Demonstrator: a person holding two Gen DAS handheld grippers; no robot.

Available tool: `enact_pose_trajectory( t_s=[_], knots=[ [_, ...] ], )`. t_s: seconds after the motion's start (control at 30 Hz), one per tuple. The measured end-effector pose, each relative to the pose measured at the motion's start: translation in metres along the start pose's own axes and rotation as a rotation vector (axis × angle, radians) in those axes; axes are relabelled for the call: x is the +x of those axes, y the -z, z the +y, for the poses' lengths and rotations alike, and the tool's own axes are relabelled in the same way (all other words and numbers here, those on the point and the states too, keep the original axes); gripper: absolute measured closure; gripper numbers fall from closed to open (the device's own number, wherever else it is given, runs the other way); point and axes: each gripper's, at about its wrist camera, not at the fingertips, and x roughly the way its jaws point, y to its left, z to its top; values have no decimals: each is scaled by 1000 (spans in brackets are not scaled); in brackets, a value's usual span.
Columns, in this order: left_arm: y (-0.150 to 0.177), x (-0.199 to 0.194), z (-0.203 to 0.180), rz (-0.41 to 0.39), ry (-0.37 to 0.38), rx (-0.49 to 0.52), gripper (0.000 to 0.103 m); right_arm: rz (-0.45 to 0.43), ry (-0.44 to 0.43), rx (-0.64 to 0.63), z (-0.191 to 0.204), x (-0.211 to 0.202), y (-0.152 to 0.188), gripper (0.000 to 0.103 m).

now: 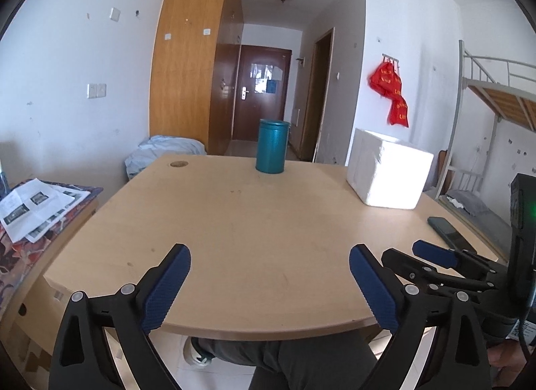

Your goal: Organize soft objects

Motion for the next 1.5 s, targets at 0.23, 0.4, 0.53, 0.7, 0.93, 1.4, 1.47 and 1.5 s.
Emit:
enact_pose_trajectory(
  t_s=[0.23,0.4,0.53,0.7,0.93,1.4,1.47,1.5],
  knots=[
    [11,-16,-11,-85,2,25,7,-119,9,-8,3,-30,3,31],
    [15,-40,-22,-193,-7,68,3,-216,38,-43,12,-52,2,24],
    [16,-57,-29,-248,-15,94,2,-308,42,-24,14,-74,0,4],
    [14,-79,-30,-319,-28,85,0,-374,57,-40,17,-92,-4,0],
    [7,-91,-29,-343,-63,75,0,-393,60,-77,22,-93,-4,0],
    [4,-95,-32,-324,-76,67,0,-366,77,-82,18,-87,-1,0],
    [5,-94,-32,-323,-87,63,0,-362,79,-76,18,-87,-1,0],
    [5,-94,-32,-323,-91,62,0,-361,79,-75,17,-87,-1,0]
  ],
)
